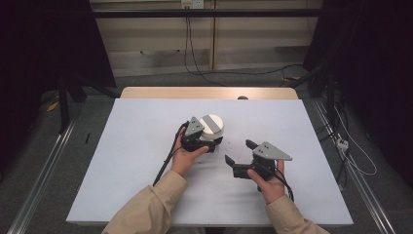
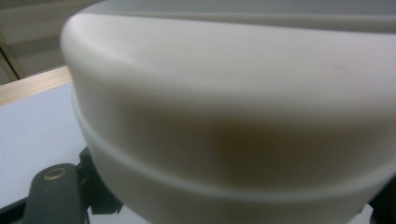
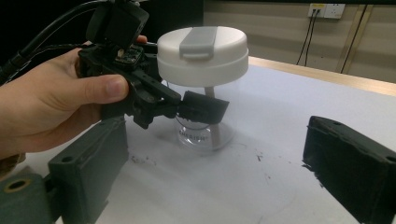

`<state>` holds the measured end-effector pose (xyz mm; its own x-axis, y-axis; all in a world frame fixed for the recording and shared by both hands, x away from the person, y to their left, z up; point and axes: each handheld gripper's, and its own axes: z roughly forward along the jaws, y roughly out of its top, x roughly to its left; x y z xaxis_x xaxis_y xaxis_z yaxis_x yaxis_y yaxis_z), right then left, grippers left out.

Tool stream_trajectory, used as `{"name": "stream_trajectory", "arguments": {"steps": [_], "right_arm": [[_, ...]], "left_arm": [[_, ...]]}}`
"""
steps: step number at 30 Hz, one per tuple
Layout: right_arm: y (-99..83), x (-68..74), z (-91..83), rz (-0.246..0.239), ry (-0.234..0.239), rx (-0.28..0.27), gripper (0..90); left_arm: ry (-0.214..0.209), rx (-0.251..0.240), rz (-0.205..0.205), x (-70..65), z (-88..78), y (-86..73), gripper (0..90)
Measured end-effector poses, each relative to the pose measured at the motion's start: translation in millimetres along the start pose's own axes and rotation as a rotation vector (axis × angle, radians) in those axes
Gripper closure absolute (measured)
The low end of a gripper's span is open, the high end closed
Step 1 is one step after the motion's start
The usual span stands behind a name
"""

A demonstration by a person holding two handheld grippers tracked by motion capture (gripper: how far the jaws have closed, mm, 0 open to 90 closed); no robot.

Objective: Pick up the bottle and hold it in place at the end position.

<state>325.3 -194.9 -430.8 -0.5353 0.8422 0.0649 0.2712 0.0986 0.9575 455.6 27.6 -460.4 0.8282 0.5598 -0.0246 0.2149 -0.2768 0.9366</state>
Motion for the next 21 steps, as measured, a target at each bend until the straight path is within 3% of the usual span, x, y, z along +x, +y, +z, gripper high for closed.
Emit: {"name": "stream_trajectory", "arguments": {"steps": [8, 21], "right_arm": [[12.6, 1.2, 16.5, 0.024, -0.013, 0.002, 8.6], [16.4, -1.7, 23.3, 0.045, -0.025, 0.021, 8.8]], "left_arm": [[-0.003, -0.001, -0.007, -0.1, 0.2, -0.1, 18.4], [-0.003, 0.003, -0.003, 0.4, 0.0, 0.0, 18.4]]}}
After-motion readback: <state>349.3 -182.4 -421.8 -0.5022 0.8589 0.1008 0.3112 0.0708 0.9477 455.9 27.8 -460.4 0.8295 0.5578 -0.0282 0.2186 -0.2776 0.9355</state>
